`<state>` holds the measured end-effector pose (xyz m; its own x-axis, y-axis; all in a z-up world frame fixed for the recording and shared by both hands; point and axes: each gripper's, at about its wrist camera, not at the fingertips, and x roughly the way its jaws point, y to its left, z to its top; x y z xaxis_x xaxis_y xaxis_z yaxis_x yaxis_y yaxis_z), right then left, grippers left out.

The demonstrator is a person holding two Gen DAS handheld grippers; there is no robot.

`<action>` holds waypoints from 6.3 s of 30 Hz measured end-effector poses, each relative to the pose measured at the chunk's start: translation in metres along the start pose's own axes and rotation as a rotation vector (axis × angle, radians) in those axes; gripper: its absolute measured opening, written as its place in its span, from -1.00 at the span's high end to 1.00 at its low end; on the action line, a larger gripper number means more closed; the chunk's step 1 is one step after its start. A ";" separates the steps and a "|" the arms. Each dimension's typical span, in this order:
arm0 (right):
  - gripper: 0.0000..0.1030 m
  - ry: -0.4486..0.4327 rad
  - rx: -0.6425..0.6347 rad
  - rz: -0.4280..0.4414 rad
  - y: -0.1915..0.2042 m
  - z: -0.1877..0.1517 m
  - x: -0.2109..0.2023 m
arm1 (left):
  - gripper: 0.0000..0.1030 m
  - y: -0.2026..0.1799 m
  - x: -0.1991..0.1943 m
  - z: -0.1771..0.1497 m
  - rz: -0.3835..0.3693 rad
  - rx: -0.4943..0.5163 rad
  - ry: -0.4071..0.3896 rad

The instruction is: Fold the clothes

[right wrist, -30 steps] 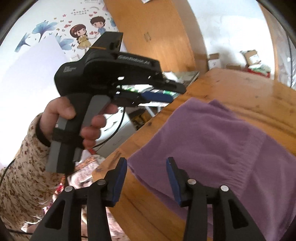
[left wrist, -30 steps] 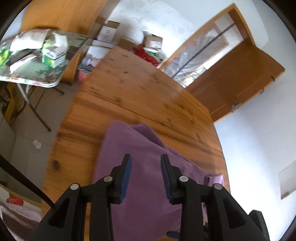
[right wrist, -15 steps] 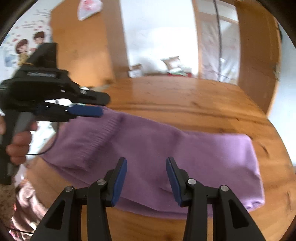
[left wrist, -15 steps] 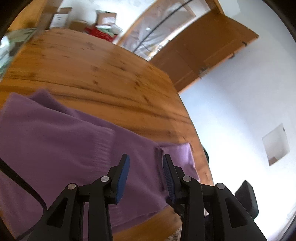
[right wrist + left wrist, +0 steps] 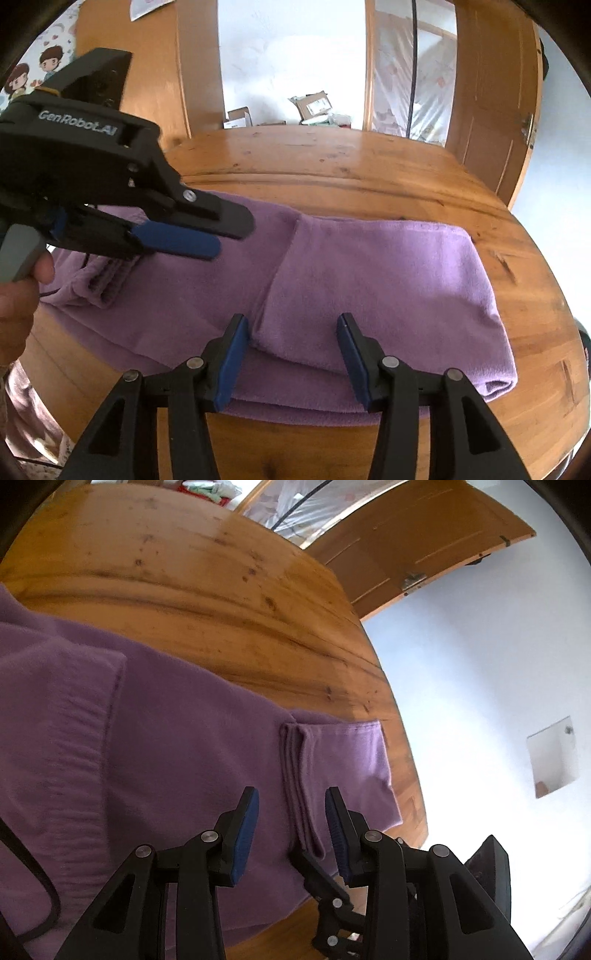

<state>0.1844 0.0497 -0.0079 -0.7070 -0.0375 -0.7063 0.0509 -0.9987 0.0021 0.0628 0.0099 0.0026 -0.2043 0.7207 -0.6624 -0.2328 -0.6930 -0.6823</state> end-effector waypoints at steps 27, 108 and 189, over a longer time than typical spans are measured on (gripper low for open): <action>0.83 -0.115 -0.024 0.110 0.006 0.015 -0.042 | 0.25 0.009 -0.002 0.003 -0.095 -0.094 -0.006; 0.00 -0.062 -0.296 0.514 0.144 0.032 -0.034 | 0.25 0.125 -0.191 0.008 0.281 -0.196 -0.275; 0.82 -0.197 -0.250 0.585 0.182 0.066 -0.069 | 0.80 0.079 -0.183 0.062 0.098 -0.167 -0.235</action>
<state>0.1958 -0.1314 0.0874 -0.6271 -0.6005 -0.4962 0.6109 -0.7743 0.1650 0.0224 -0.1762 0.0891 -0.4368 0.6205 -0.6513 -0.0455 -0.7383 -0.6729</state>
